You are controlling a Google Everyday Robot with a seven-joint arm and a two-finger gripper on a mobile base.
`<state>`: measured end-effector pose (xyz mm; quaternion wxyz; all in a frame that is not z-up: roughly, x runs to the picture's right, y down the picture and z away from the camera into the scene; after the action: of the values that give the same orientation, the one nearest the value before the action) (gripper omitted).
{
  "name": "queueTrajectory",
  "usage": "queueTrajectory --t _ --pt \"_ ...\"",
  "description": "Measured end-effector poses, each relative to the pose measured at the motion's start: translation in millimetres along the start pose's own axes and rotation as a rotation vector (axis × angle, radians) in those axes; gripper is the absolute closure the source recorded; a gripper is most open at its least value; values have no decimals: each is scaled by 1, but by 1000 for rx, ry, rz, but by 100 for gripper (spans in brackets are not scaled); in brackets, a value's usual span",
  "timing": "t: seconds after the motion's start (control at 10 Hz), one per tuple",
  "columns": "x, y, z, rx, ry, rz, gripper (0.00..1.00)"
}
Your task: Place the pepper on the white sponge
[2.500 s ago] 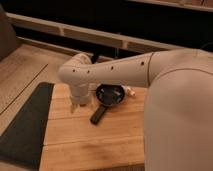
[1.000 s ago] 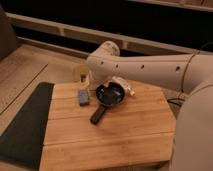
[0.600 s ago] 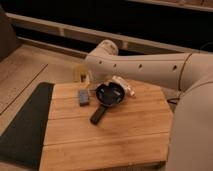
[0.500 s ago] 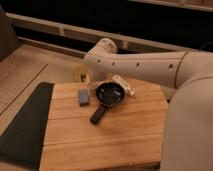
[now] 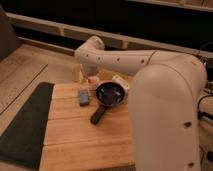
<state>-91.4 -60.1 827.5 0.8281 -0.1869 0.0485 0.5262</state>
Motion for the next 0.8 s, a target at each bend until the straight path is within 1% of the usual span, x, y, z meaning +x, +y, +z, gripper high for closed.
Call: queueTrajectory --t 0.2,0.4,0.5,0.6,0.8 --pt "-8 -10 17 -5 28 -23 35" --pt "-17 -22 27 0 45 -33 35" --pt "-20 -27 32 -4 52 -31 35" --pt "-22 -29 36 -10 55 -27 35" --pt "-26 -33 47 -38 64 -11 35"
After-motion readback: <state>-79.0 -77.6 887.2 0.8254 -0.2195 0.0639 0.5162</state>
